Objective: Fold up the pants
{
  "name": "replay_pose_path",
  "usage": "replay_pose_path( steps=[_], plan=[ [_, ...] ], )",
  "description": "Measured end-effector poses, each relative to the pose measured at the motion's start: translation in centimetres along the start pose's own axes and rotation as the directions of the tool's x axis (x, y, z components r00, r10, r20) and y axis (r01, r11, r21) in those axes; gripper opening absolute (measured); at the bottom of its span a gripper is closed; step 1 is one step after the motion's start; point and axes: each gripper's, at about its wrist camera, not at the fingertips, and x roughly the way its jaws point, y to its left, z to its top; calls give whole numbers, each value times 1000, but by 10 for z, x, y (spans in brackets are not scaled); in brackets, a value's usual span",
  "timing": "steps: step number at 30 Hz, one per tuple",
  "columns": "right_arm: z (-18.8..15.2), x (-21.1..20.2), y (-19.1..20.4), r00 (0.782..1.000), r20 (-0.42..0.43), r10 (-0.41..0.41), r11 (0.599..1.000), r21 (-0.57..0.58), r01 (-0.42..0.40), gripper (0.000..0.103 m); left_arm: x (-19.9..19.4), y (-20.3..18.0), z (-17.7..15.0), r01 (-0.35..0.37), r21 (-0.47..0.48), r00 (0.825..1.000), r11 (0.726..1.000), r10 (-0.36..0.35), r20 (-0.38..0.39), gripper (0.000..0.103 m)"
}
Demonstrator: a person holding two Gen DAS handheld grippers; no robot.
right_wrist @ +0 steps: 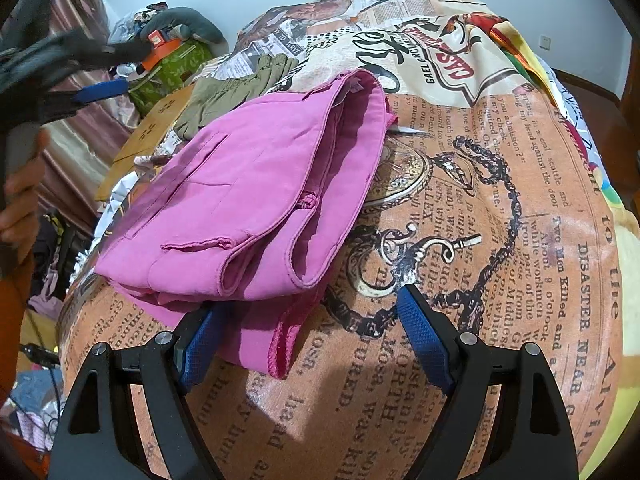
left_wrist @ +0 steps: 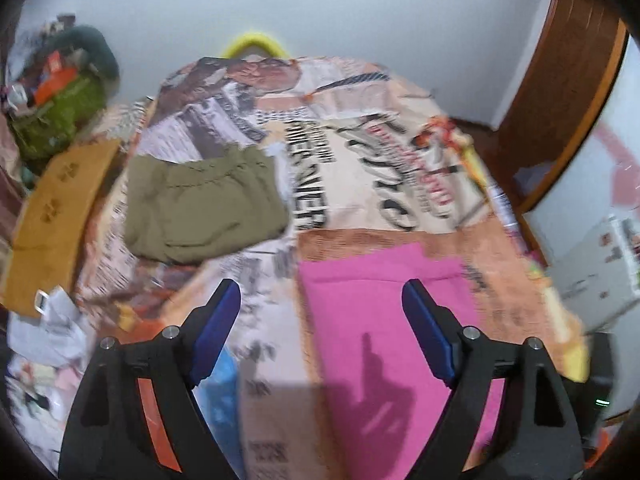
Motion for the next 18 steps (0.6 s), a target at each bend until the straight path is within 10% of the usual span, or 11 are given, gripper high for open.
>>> replay_pose_path(
  steps=[11, 18],
  plan=[
    [2, 0, -8, 1000, 21, 13, 999, 36, -13, 82, 119, -30, 4, -192, 269, 960, 944, 237, -147, 84],
    [4, -2, -17, 999, 37, 10, 997, 70, -13, 81, 165, -25, 3, -174, 294, 931, 940, 254, -261, 99]
  ],
)
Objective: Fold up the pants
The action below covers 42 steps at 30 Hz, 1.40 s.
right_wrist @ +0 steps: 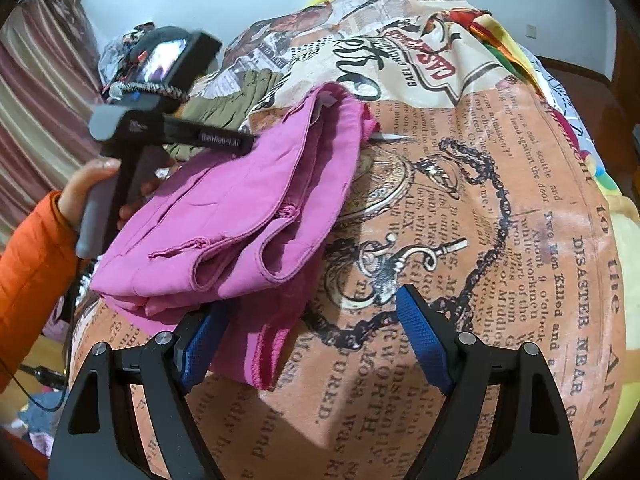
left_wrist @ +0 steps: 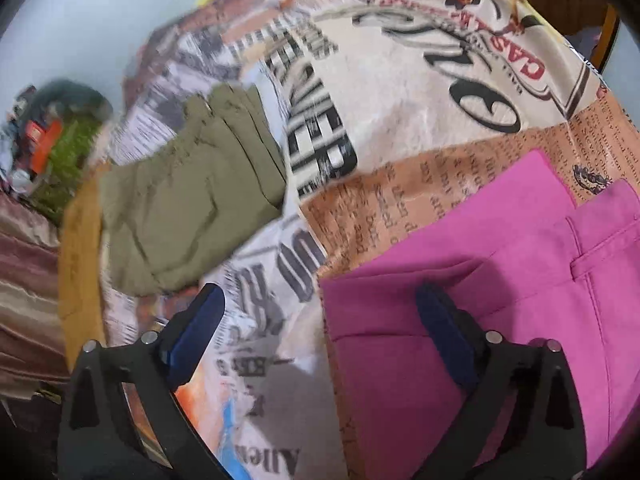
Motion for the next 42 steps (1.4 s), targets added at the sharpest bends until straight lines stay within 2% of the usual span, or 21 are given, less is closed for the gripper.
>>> replay_pose_path(
  steps=[3, 5, 13, 21, 30, 32, 34, 36, 38, 42],
  plan=[
    [1, -2, -5, 1000, 9, -12, 1000, 15, 12, 81, 7, 18, -5, 102, -76, 994, 992, -105, -40, 99],
    [1, -3, -8, 1000, 11, -18, 1000, 26, 18, 81, 7, 26, -11, 130, -94, 990, 987, -135, -41, 99],
    [-4, -13, -22, 999, 19, -38, 996, 85, 36, 81, -27, 38, -59, 50, -64, 999, 997, -48, 25, 99],
    [-5, -41, -23, 993, 78, -85, 994, 82, 78, 81, -54, 62, -109, 41, -115, 999, 993, -38, 35, 103],
    [-1, -60, 3, 988, 134, -77, 997, 25, 75, 81, -70, 71, -160, 77, -175, 997, 982, -75, 18, 103],
    [-2, -61, 11, 988, 138, -65, 998, 1, 66, 81, -75, 69, -167, 106, -186, 994, 977, -105, 18, 103],
    [-3, -60, 20, 989, 139, -56, 998, -28, 60, 80, -84, 63, -173, 162, -178, 987, 971, -156, 50, 103],
    [-3, -56, 26, 990, 132, -49, 998, -41, 55, 79, -91, 55, -178, 207, -151, 978, 967, -198, 73, 98],
    [-2, -51, 31, 992, 119, -48, 997, -54, 54, 73, -98, 46, -180, 224, -125, 972, 966, -213, 101, 96],
    [-4, -38, 31, 996, 81, -47, 997, -60, 52, 62, -105, 36, -184, 183, -92, 975, 979, -169, 142, 93]
  ],
)
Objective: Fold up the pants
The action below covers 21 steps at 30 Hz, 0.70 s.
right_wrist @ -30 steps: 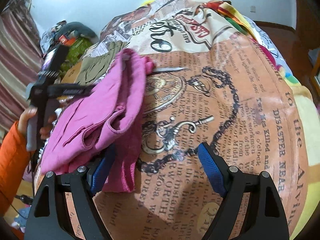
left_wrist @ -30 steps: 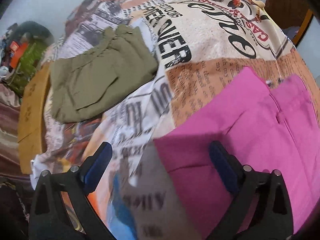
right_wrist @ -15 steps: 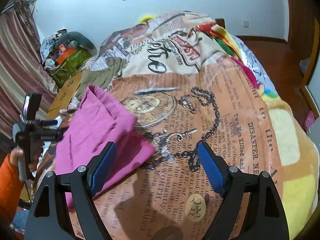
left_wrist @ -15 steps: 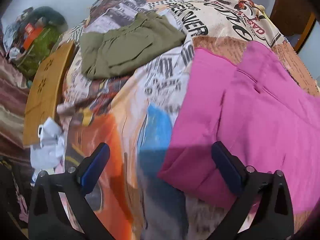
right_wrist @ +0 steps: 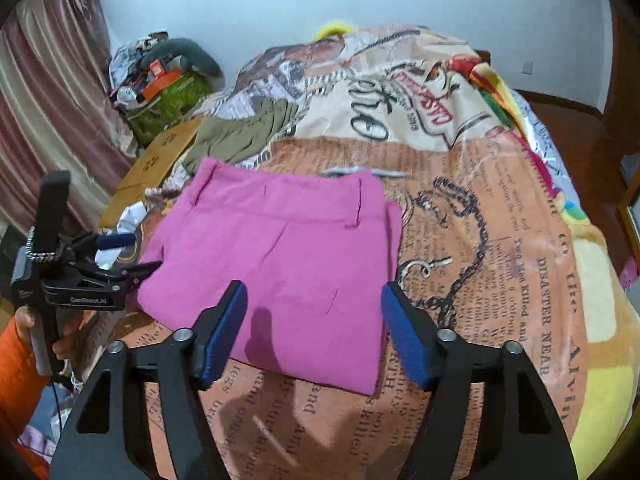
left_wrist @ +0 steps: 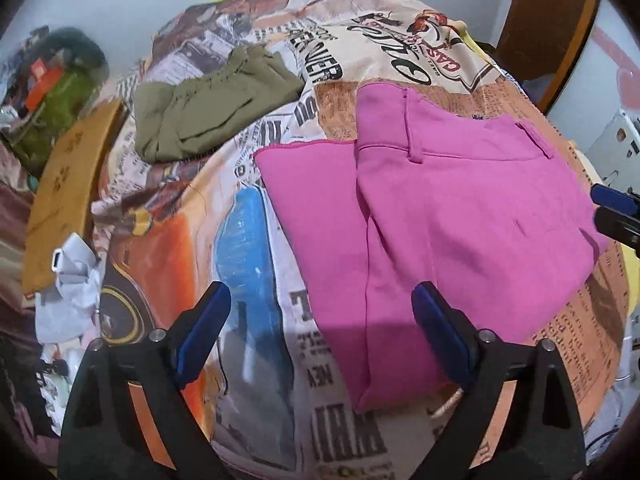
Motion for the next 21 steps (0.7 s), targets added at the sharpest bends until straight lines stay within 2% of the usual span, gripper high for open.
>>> replay_pose_path(
  steps=[2, 3, 8, 11, 14, 17, 21],
  plan=[
    [-3, 9, -2, 999, -31, -13, 1000, 0, 13, 51, 1, 6, -2, 4, -23, 1000, 1000, -4, -2, 91],
    [-6, 13, -3, 999, -48, -16, 1000, -1, 16, 49, 2, 10, -4, 3, -35, 1000, 999, -3, -2, 88],
    [-15, 16, -3, 998, -68, -4, 1000, -15, 3, 45, 3, 30, -14, 49, -78, 999, 996, -49, 0, 86],
    [-15, 15, 0, 997, -70, -13, 999, -41, 10, 43, 4, 36, -21, 41, -97, 999, 994, -41, -4, 86],
    [-18, 17, -2, 998, -67, -7, 1000, -29, 5, 43, 6, 39, -26, -9, -95, 1000, 995, 9, -4, 86],
    [-18, 16, -5, 998, -61, 7, 1000, 5, -7, 43, 6, 49, -26, 21, -132, 1000, 991, -23, -10, 85],
    [-12, 10, -5, 998, -68, 6, 1000, 20, -4, 43, -5, 52, -14, -40, -118, 999, 992, 41, 10, 84]
  ],
)
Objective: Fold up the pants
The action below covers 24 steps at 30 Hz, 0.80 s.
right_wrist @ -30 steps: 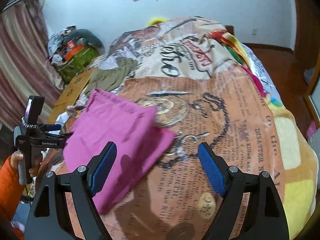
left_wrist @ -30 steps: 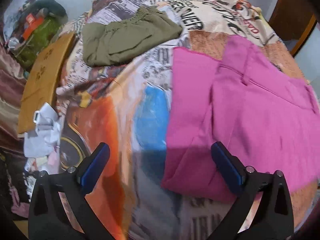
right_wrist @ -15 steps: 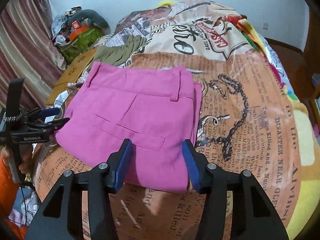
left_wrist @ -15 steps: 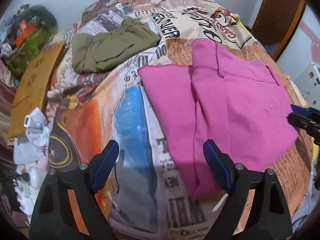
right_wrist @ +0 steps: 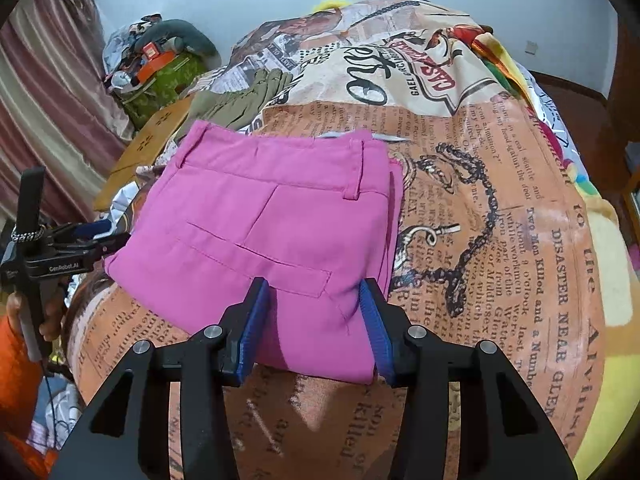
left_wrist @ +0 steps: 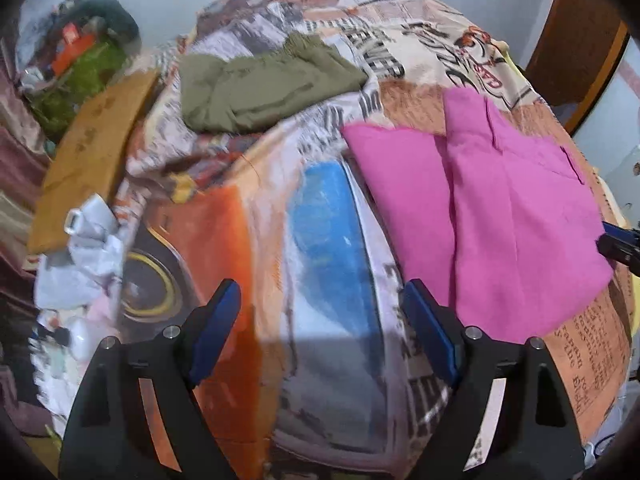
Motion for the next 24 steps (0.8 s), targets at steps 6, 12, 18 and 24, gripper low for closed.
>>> replay_pose_path(
  steps=[6, 12, 18, 24],
  plan=[
    [18, -11, -4, 999, 47, -4, 1000, -2, 4, 43, -26, -7, 34, 40, -8, 995, 999, -39, 94, 84],
    [40, -6, -10, 997, 77, -18, 1000, -15, 19, 43, -23, -39, 69, 81, 49, 989, 995, -87, 124, 85],
    [55, 12, -22, 998, 62, -24, 1000, -10, 25, 43, 0, -70, 87, 121, 109, 987, 987, -131, 95, 84],
    [62, 36, -27, 999, 28, -14, 1000, -26, 15, 43, 22, -96, 89, 110, 167, 991, 980, -121, 61, 77]
  ],
)
